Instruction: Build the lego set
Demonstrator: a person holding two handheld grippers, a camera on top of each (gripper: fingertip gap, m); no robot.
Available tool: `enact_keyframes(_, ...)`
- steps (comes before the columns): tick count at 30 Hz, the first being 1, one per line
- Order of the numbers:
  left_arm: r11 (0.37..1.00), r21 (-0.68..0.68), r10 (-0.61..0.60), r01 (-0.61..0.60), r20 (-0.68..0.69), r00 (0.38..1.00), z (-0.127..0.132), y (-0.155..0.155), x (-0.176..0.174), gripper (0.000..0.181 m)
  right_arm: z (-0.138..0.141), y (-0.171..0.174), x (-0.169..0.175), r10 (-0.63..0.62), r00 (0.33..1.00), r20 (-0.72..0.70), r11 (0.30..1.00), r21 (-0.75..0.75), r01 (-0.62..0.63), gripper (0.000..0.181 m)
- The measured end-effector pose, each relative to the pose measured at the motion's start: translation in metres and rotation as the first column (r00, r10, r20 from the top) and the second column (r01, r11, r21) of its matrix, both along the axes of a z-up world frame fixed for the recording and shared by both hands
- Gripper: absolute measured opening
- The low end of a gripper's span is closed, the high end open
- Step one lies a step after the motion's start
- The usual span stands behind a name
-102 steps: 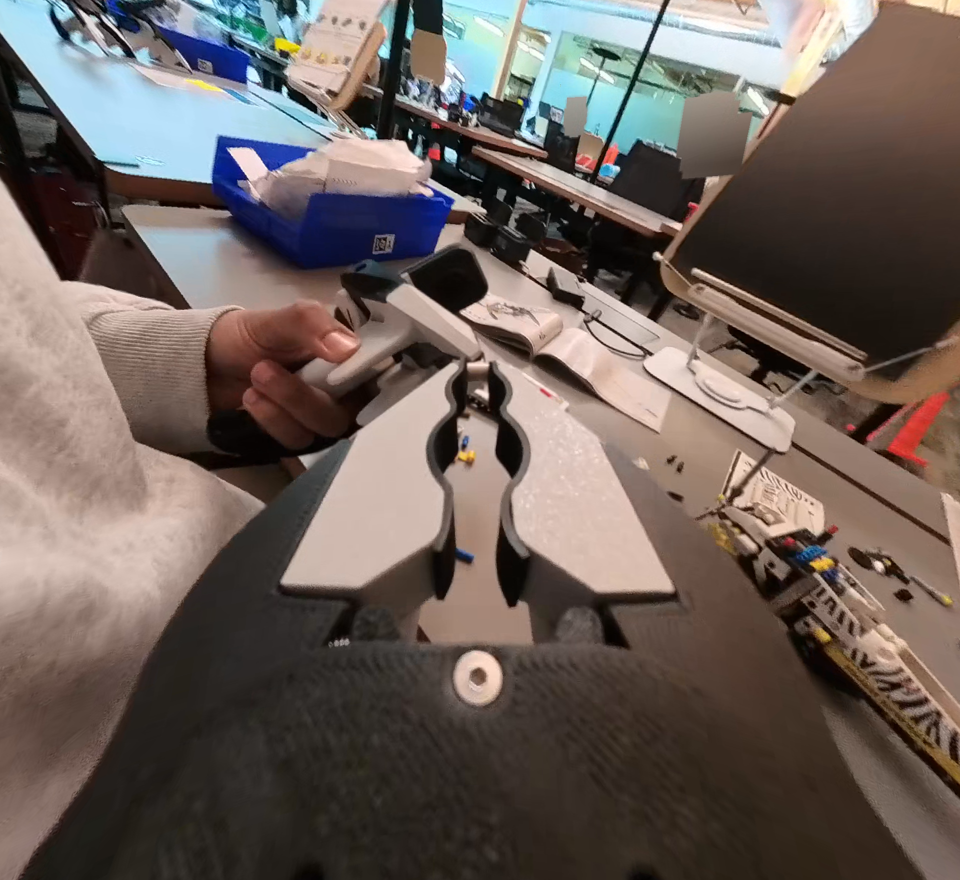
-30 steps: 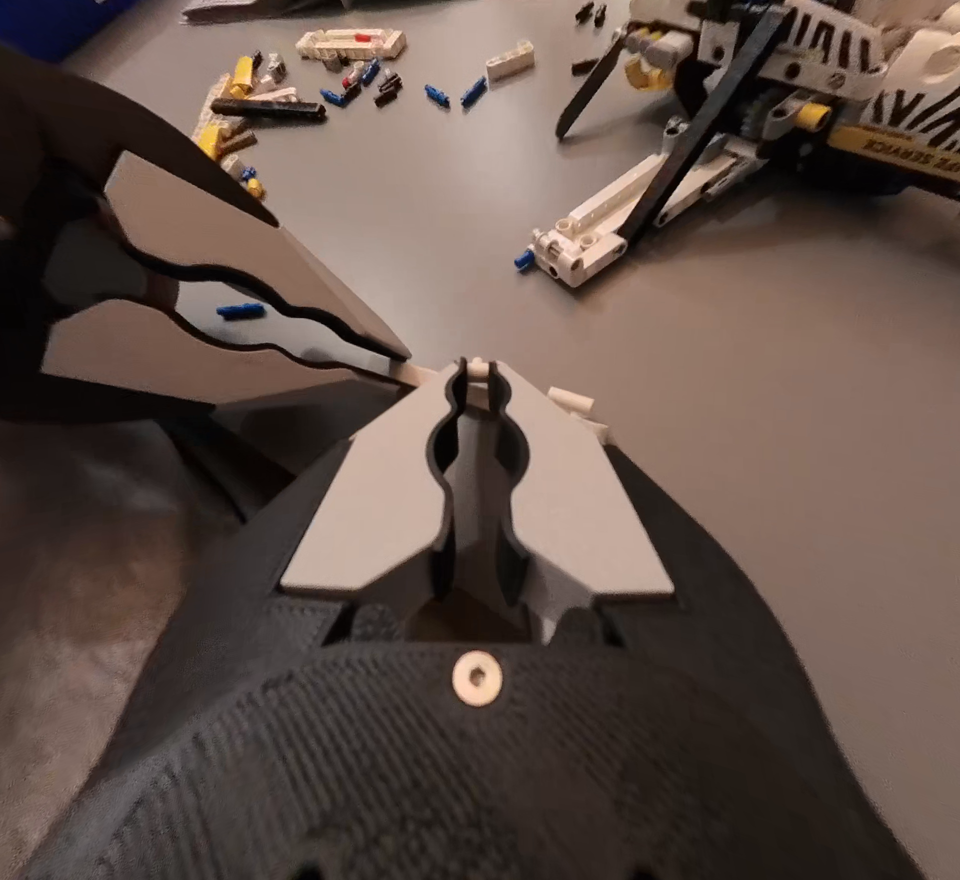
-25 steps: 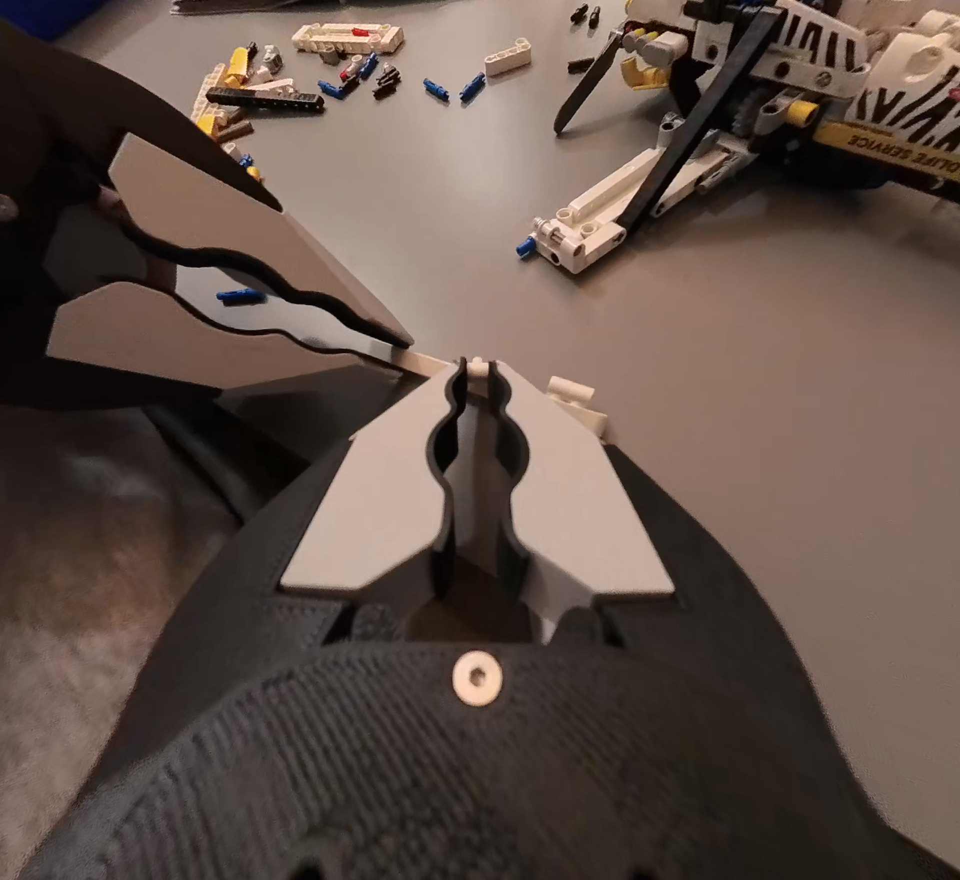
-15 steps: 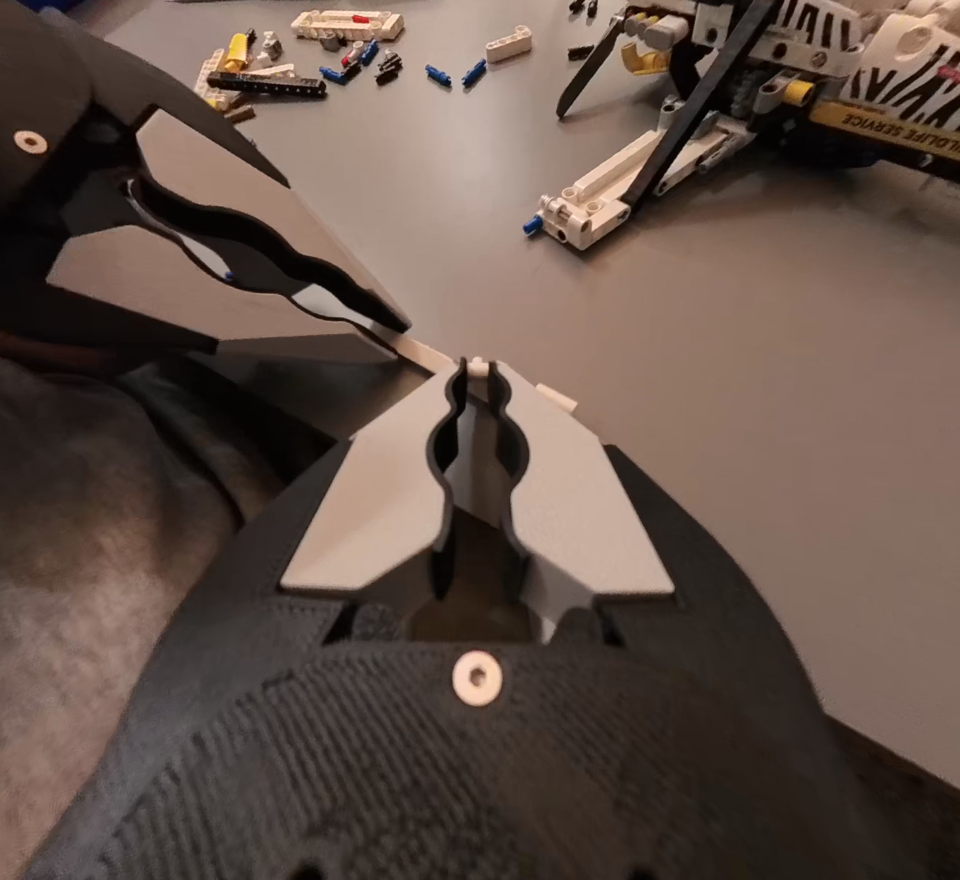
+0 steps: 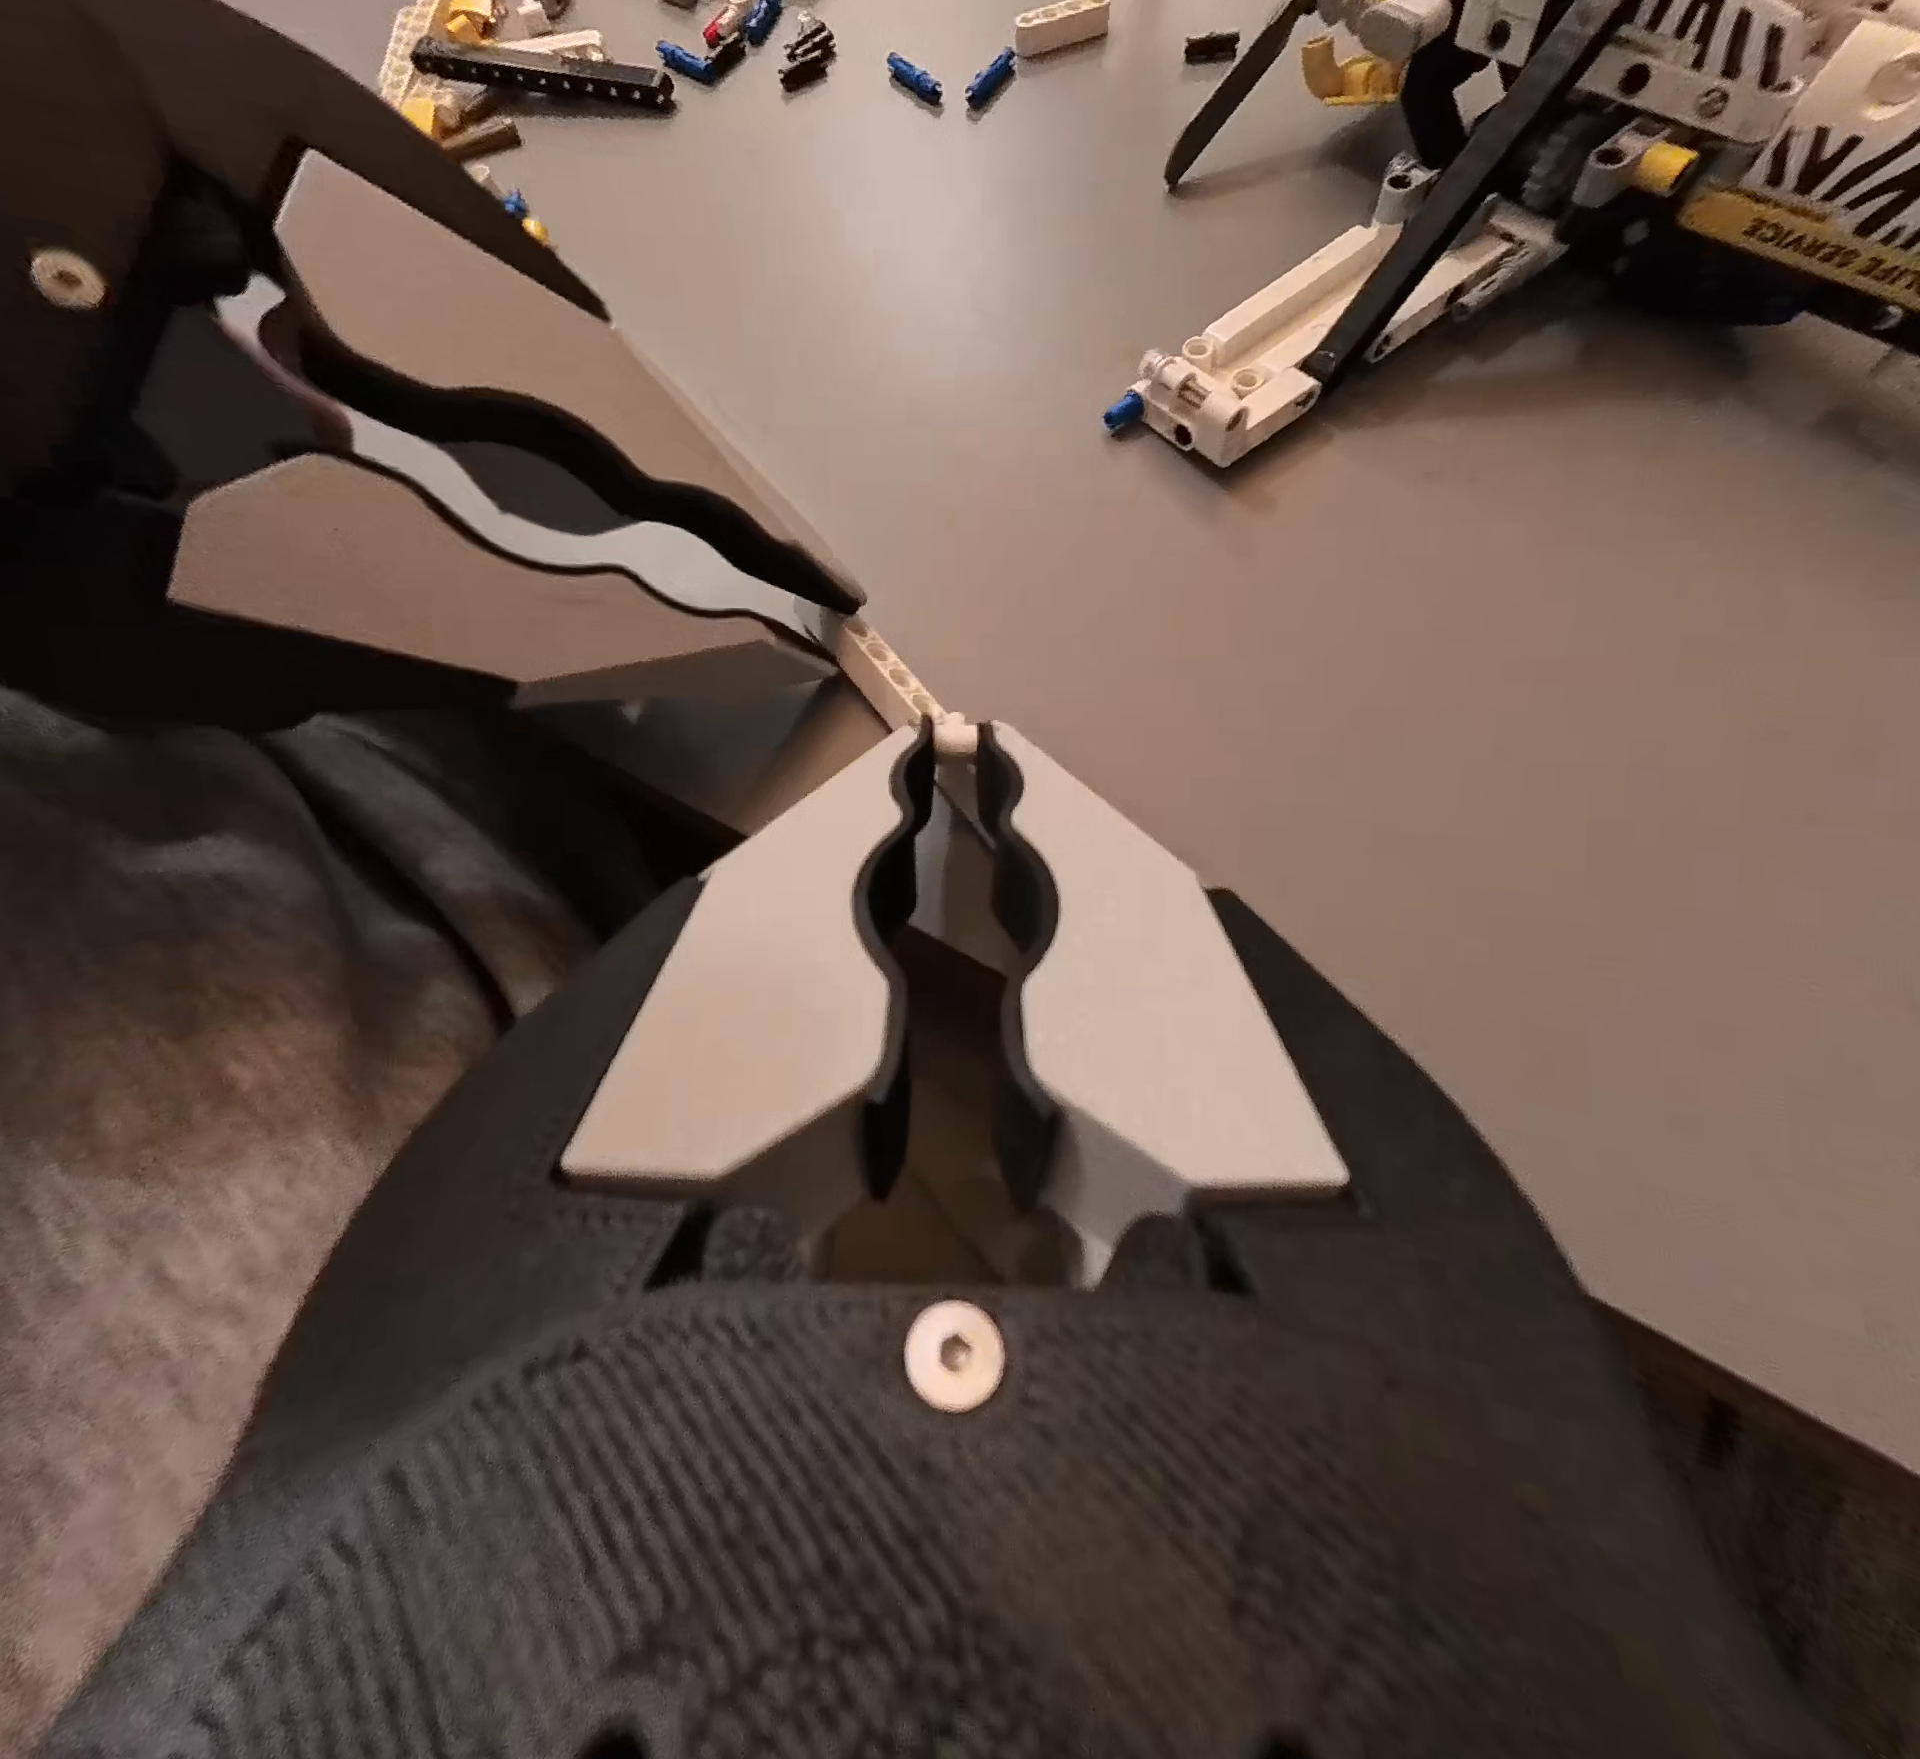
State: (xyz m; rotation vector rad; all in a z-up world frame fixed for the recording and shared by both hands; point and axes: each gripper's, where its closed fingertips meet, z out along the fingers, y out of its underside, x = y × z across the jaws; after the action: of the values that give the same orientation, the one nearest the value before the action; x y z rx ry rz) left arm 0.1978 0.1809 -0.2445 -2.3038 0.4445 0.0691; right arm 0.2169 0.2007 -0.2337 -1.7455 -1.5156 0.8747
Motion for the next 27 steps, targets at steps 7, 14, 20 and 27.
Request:
enact_keyframes(7, 0.998, -0.055, 0.031, -0.015, 0.315, 0.949, 0.005, -0.01, 0.01, 0.021, 0.0, -0.011, 0.005, 0.068, 0.994, -0.08, 0.985, 0.163, -0.055, 0.006)
enact_keyframes(14, 0.998, -0.041, 0.059, -0.042, 0.682, 0.729, 0.03, -0.013, 0.004, 0.029, 0.001, -0.023, 0.009, 0.167, 0.975, -0.146, 0.952, 0.281, -0.121, 0.006)
enact_keyframes(20, 0.995, -0.101, 0.041, 0.02, 0.572, 0.819, 0.01, -0.021, 0.005, 0.03, 0.001, -0.029, 0.011, 0.264, 0.954, -0.141, 0.918, 0.34, -0.204, 0.006)
enact_keyframes(27, 0.985, -0.129, -0.028, 0.112, 0.527, 0.849, 0.002, -0.028, 0.018, 0.009, 0.002, -0.027, 0.011, 0.315, 0.943, -0.108, 0.888, 0.385, -0.253, 0.006)
